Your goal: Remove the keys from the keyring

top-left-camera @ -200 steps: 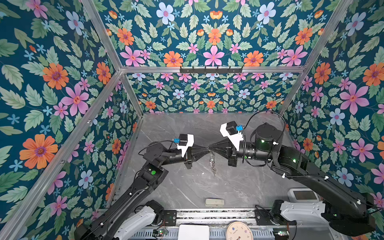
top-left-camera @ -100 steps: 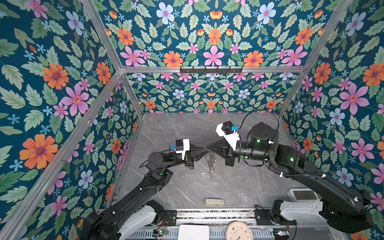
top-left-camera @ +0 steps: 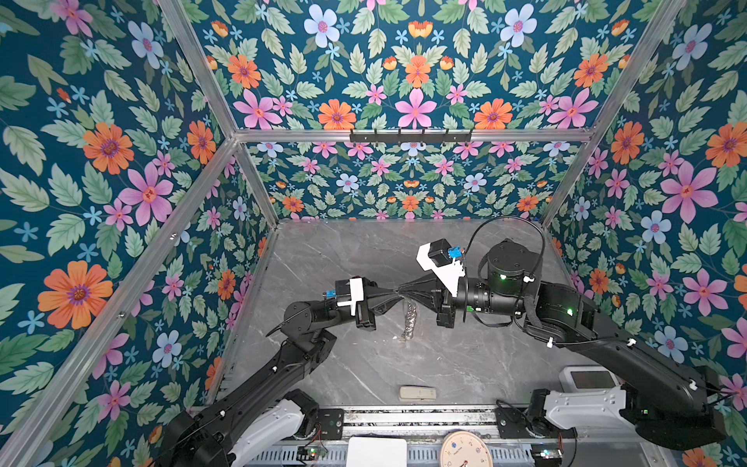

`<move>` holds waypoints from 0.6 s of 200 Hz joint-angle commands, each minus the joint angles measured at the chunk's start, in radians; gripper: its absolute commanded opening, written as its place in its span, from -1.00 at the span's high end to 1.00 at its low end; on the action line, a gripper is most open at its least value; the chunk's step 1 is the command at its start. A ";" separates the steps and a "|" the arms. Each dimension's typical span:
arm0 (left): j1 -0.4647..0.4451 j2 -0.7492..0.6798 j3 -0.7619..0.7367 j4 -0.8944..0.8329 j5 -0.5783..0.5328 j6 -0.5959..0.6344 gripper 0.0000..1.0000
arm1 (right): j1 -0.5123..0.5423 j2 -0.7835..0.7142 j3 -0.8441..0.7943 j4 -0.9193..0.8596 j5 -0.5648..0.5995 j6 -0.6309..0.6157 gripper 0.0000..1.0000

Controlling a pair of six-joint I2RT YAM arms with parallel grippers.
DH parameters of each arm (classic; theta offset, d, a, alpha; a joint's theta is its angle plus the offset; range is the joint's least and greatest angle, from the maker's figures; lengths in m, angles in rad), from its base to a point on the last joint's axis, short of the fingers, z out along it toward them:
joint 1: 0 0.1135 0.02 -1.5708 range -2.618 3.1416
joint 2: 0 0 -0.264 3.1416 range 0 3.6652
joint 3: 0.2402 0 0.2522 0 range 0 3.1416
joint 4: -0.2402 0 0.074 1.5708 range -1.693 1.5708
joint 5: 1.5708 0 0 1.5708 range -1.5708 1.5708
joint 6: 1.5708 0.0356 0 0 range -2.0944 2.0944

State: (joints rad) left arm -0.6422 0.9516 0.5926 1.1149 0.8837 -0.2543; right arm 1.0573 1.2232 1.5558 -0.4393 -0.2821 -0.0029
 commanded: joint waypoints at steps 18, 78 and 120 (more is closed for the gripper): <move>-0.001 0.010 -0.031 0.127 0.006 -0.011 1.00 | 0.026 0.022 0.039 0.002 -0.040 -0.020 0.83; -0.001 0.090 -0.045 0.357 0.003 -0.060 1.00 | 0.047 0.066 0.115 -0.057 -0.015 -0.029 0.77; -0.001 0.144 -0.024 0.453 0.026 -0.092 1.00 | 0.058 0.049 0.121 -0.071 0.026 -0.040 0.59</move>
State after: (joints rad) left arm -0.6430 1.0843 0.5537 1.4509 0.8928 -0.3157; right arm 1.1095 1.2911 1.6772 -0.5030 -0.2939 -0.0292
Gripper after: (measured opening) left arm 0.050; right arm 0.186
